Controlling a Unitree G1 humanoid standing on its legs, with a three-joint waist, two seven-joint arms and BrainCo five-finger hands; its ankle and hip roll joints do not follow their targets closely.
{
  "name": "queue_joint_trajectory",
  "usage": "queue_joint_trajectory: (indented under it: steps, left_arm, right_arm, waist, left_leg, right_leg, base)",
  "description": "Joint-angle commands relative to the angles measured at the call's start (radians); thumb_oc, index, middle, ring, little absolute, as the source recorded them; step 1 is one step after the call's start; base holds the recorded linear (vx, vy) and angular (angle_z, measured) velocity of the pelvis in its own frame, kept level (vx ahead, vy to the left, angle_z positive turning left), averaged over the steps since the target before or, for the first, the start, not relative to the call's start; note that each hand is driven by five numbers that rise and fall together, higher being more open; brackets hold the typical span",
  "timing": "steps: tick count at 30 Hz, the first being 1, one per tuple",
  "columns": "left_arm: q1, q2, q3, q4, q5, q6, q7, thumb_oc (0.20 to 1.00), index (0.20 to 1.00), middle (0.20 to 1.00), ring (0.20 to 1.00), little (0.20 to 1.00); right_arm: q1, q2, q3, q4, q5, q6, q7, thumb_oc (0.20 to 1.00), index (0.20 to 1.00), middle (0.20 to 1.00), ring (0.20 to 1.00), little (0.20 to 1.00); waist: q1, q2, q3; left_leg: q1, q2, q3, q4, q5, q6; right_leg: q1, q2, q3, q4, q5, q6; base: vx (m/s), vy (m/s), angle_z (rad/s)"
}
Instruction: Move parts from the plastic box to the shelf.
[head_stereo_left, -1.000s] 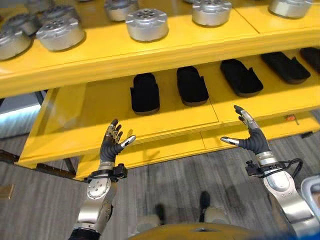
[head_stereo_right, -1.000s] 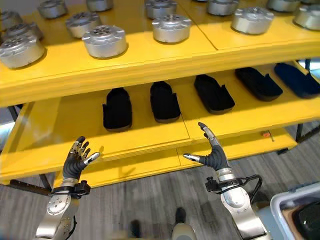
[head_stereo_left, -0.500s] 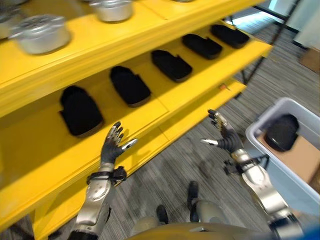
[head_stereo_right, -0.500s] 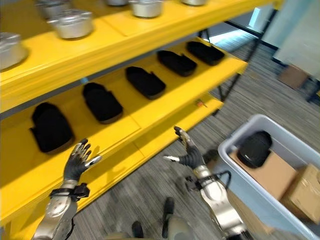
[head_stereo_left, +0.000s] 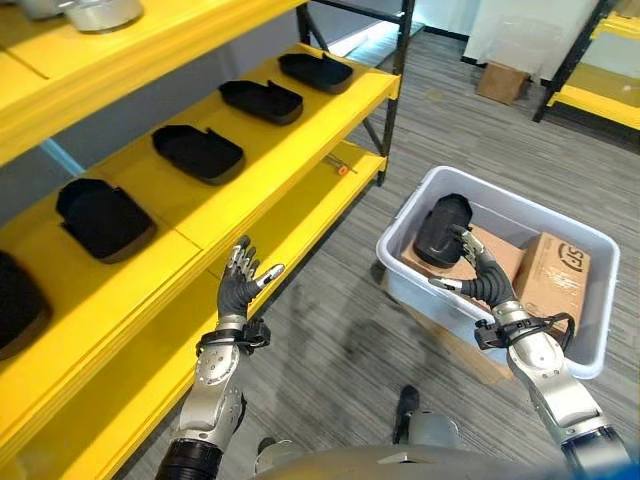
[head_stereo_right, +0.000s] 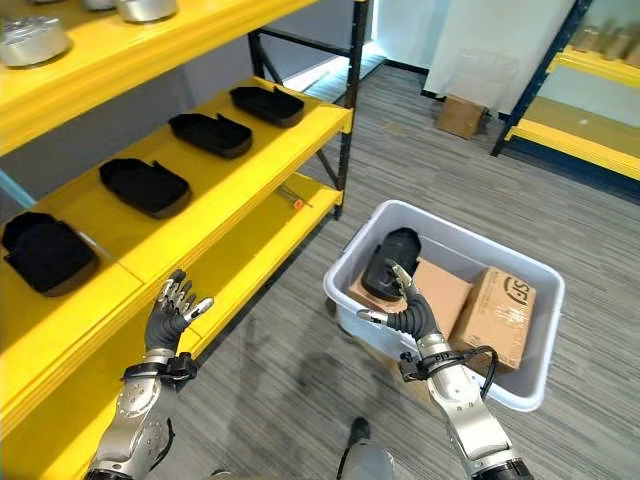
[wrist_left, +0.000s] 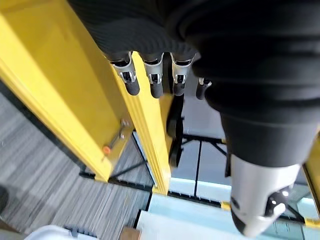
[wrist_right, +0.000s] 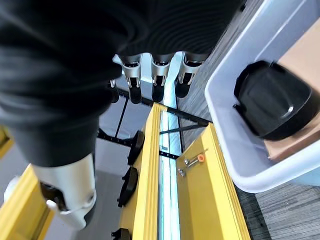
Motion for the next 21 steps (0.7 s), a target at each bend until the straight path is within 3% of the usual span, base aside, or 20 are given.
queue_joint_trajectory:
  steps: [1, 2, 3, 4, 5, 7, 8, 9, 10, 11, 12, 13, 14, 16, 17, 21]
  left_arm:
    - [0.024, 0.07, 0.023, -0.09, -0.02, -0.051, -0.012, 1.0, 1.0, 1.0, 1.0, 1.0]
    - [0.028, 0.068, 0.017, -0.09, -0.019, -0.046, -0.017, 1.0, 1.0, 1.0, 1.0, 1.0]
    - [0.031, 0.068, 0.014, -0.095, -0.021, -0.042, -0.019, 1.0, 1.0, 1.0, 1.0, 1.0]
    - [0.029, 0.063, 0.012, -0.093, -0.019, -0.041, -0.019, 1.0, 1.0, 1.0, 1.0, 1.0]
    - [0.029, 0.064, 0.012, -0.093, -0.019, -0.041, -0.019, 1.0, 1.0, 1.0, 1.0, 1.0]
    - [0.032, 0.065, 0.016, -0.096, -0.017, -0.046, -0.024, 1.0, 1.0, 1.0, 1.0, 1.0]
    - [0.038, 0.065, 0.015, -0.097, -0.013, -0.047, -0.028, 1.0, 1.0, 1.0, 1.0, 1.0]
    - [0.039, 0.064, 0.008, -0.095, -0.006, -0.052, -0.032, 1.0, 1.0, 1.0, 1.0, 1.0]
    - [0.039, 0.064, 0.008, -0.095, -0.006, -0.053, -0.032, 1.0, 1.0, 1.0, 1.0, 1.0]
    - [0.035, 0.061, -0.002, -0.089, -0.002, -0.053, -0.036, 1.0, 1.0, 1.0, 1.0, 1.0]
    - [0.032, 0.058, -0.007, -0.083, -0.011, -0.057, -0.042, 1.0, 1.0, 1.0, 1.0, 1.0]
    - [0.048, 0.053, -0.008, -0.083, -0.019, -0.058, -0.051, 1.0, 1.0, 1.0, 1.0, 1.0]
    - [0.048, 0.053, -0.008, -0.083, -0.019, -0.059, -0.051, 1.0, 1.0, 1.0, 1.0, 1.0]
    - [0.043, 0.058, -0.015, -0.086, -0.035, -0.058, -0.063, 1.0, 1.0, 1.0, 1.0, 1.0]
    - [0.03, 0.085, -0.011, -0.086, -0.03, -0.058, -0.062, 1.0, 1.0, 1.0, 1.0, 1.0]
    - [0.018, 0.101, -0.008, -0.092, -0.025, -0.06, -0.047, 1.0, 1.0, 1.0, 1.0, 1.0]
  right_arm:
    - [-0.008, 0.002, -0.031, -0.096, 0.048, -0.077, -0.018, 1.0, 1.0, 1.0, 1.0, 1.0]
    - [0.013, -0.005, -0.043, -0.097, 0.054, -0.082, -0.018, 1.0, 1.0, 1.0, 1.0, 1.0]
    - [0.024, -0.004, -0.046, -0.098, 0.055, -0.08, -0.018, 1.0, 1.0, 1.0, 1.0, 1.0]
    - [0.026, -0.001, -0.045, -0.095, 0.058, -0.078, -0.013, 1.0, 1.0, 1.0, 1.0, 1.0]
    - [0.026, -0.001, -0.045, -0.095, 0.058, -0.078, -0.013, 1.0, 1.0, 1.0, 1.0, 1.0]
    - [0.031, 0.0, -0.047, -0.092, 0.072, -0.082, -0.001, 1.0, 1.0, 1.0, 1.0, 1.0]
    - [0.033, -0.003, -0.046, -0.09, 0.075, -0.084, 0.005, 1.0, 1.0, 1.0, 1.0, 1.0]
    - [0.027, -0.003, -0.038, -0.075, 0.078, -0.085, 0.011, 1.0, 1.0, 1.0, 1.0, 1.0]
    - [0.027, -0.003, -0.039, -0.075, 0.078, -0.085, 0.011, 1.0, 1.0, 1.0, 1.0, 1.0]
    - [0.024, 0.002, -0.034, -0.067, 0.082, -0.085, 0.012, 1.0, 1.0, 1.0, 1.0, 1.0]
    - [0.025, 0.008, -0.029, -0.071, 0.098, -0.08, 0.021, 1.0, 1.0, 1.0, 1.0, 1.0]
    - [0.037, 0.019, -0.022, -0.078, 0.106, -0.077, 0.04, 1.0, 1.0, 1.0, 1.0, 1.0]
    - [0.038, 0.019, -0.023, -0.08, 0.106, -0.077, 0.041, 1.0, 1.0, 1.0, 1.0, 1.0]
    - [0.038, 0.035, 0.001, -0.08, 0.103, -0.066, 0.066, 1.0, 1.0, 1.0, 1.0, 1.0]
    - [0.027, 0.056, 0.015, -0.072, 0.109, -0.053, 0.071, 1.0, 1.0, 1.0, 1.0, 1.0]
    - [0.005, 0.067, 0.045, -0.068, 0.102, -0.047, 0.073, 1.0, 1.0, 1.0, 1.0, 1.0]
  waist:
    - [-0.003, -0.017, 0.009]
    - [0.001, -0.027, 0.026]
    - [0.003, -0.029, 0.033]
    - [0.023, -0.043, 0.041]
    - [0.023, -0.045, 0.04]
    - [0.024, -0.048, 0.035]
    - [0.028, -0.045, 0.031]
    - [0.052, -0.028, 0.038]
    - [0.052, -0.027, 0.037]
    - [0.058, -0.019, 0.039]
    - [0.054, 0.001, 0.033]
    - [0.055, 0.008, 0.026]
    - [0.06, 0.008, 0.026]
    - [0.057, 0.009, 0.011]
    - [0.052, -0.007, 0.012]
    - [0.054, -0.021, 0.006]
  left_leg:
    - [-0.026, 0.013, -0.042, 0.168, 0.034, -0.057]
    - [-0.064, 0.012, -0.064, 0.285, 0.066, -0.048]
    - [-0.089, 0.001, -0.074, 0.284, 0.058, -0.038]
    - [-0.161, -0.117, -0.139, 0.22, -0.035, -0.011]
    - [-0.162, -0.12, -0.139, 0.221, -0.037, -0.008]
    - [-0.187, -0.107, -0.153, 0.034, -0.043, -0.008]
    - [-0.19, -0.099, -0.155, -0.043, -0.009, -0.019]
    - [-0.227, -0.082, -0.24, -0.183, 0.102, -0.055]
    - [-0.227, -0.081, -0.24, -0.19, 0.109, -0.055]
    - [-0.234, -0.084, -0.282, -0.232, 0.122, -0.075]
    - [-0.239, -0.064, -0.272, -0.246, 0.157, -0.102]
    - [-0.204, -0.073, -0.28, -0.234, 0.114, -0.082]
    - [-0.203, -0.071, -0.276, -0.236, 0.115, -0.082]
    - [-0.177, -0.102, -0.259, -0.209, 0.076, -0.068]
    - [-0.171, -0.143, -0.219, -0.167, 0.02, -0.028]
    - [-0.176, -0.169, -0.177, -0.136, -0.01, -0.011]
  right_leg:
    - [0.152, 0.013, 0.03, -0.2, 0.062, 0.027]
    - [0.179, 0.036, 0.04, -0.213, 0.037, -0.002]
    - [0.19, 0.043, 0.042, -0.222, 0.03, -0.005]
    - [0.199, 0.036, 0.07, -0.243, 0.036, 0.01]
    - [0.197, 0.033, 0.07, -0.243, 0.035, 0.012]
    - [0.203, 0.031, 0.098, -0.255, 0.035, 0.041]
    - [0.203, 0.028, 0.109, -0.257, 0.034, 0.046]
    - [0.229, 0.024, 0.139, -0.262, 0.022, 0.061]
    - [0.227, 0.025, 0.138, -0.263, 0.025, 0.061]
    - [0.249, 0.019, 0.166, -0.266, 0.011, 0.072]
    - [0.267, 0.01, 0.185, -0.261, 0.0, 0.084]
    - [0.281, -0.001, 0.212, -0.253, -0.02, 0.092]
    - [0.279, -0.001, 0.216, -0.253, -0.018, 0.093]
    - [0.298, -0.057, 0.244, -0.242, -0.004, 0.117]
    - [0.289, -0.112, 0.267, -0.217, 0.012, 0.142]
    - [0.259, -0.149, 0.291, -0.213, 0.046, 0.158]
  base:
    - [0.21, -0.305, -0.55]
    - [0.14, -0.186, -0.37]
    - [0.24, -0.155, -0.26]
    - [0.13, 0.01, -0.06]
    - [0.19, 0.077, -0.09]
    - [0.22, 0.123, -0.46]
    - [0.41, 0.278, -0.84]
    - [0.3, 0.233, -0.6]
    - [0.38, 0.276, -0.53]
    - [0.31, 0.267, -0.82]
    - [0.44, 0.369, -1.05]
    - [0.28, 0.269, -1.22]
    - [0.29, 0.334, -1.22]
    - [0.32, 0.435, -1.53]
    - [0.23, 0.375, -1.13]
    - [0.07, 0.162, -0.57]
